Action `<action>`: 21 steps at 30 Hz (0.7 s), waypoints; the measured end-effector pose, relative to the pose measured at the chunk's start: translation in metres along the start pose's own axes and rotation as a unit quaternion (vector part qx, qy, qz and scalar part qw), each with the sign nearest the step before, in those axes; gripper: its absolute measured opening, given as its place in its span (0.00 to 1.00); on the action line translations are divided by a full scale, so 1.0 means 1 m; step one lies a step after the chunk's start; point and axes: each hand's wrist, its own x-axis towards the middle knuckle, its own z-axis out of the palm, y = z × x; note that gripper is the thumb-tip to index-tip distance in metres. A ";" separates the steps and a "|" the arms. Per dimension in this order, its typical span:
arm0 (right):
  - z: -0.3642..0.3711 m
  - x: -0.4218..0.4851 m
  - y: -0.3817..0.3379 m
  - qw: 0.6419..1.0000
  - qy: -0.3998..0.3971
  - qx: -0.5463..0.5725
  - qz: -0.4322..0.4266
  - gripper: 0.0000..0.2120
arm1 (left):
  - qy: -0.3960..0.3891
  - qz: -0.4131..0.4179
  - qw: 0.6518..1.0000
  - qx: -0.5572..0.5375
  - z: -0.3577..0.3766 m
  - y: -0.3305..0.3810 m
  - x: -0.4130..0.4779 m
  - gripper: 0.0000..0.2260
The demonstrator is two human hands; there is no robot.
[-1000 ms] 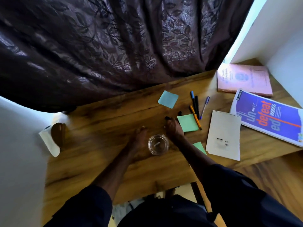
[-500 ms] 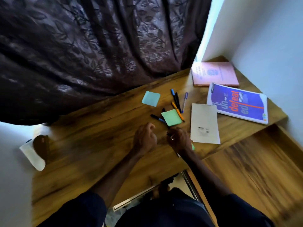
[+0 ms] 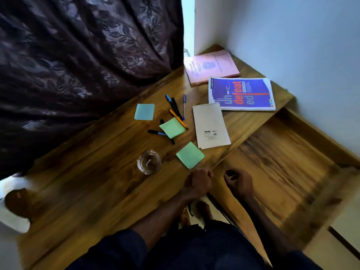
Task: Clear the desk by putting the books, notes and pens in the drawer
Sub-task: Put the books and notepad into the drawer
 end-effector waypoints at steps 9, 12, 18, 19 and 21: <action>0.036 0.009 0.078 0.984 -0.132 -0.105 0.050 0.05 | -0.070 -0.014 0.996 0.059 0.046 0.007 0.004 0.07; 0.044 0.012 0.080 0.984 -0.142 -0.105 0.013 0.06 | -0.062 -0.038 0.995 0.066 0.052 0.005 0.008 0.07; 0.061 0.019 0.070 0.983 -0.157 -0.096 -0.027 0.07 | -0.036 -0.058 0.995 0.068 0.052 0.000 0.014 0.10; 0.062 0.020 0.068 0.983 -0.157 -0.093 -0.028 0.07 | -0.034 -0.061 0.995 0.065 0.052 -0.001 0.015 0.09; 0.064 0.022 0.067 0.983 -0.158 -0.089 -0.034 0.07 | -0.031 -0.063 0.995 0.064 0.050 -0.001 0.016 0.09</action>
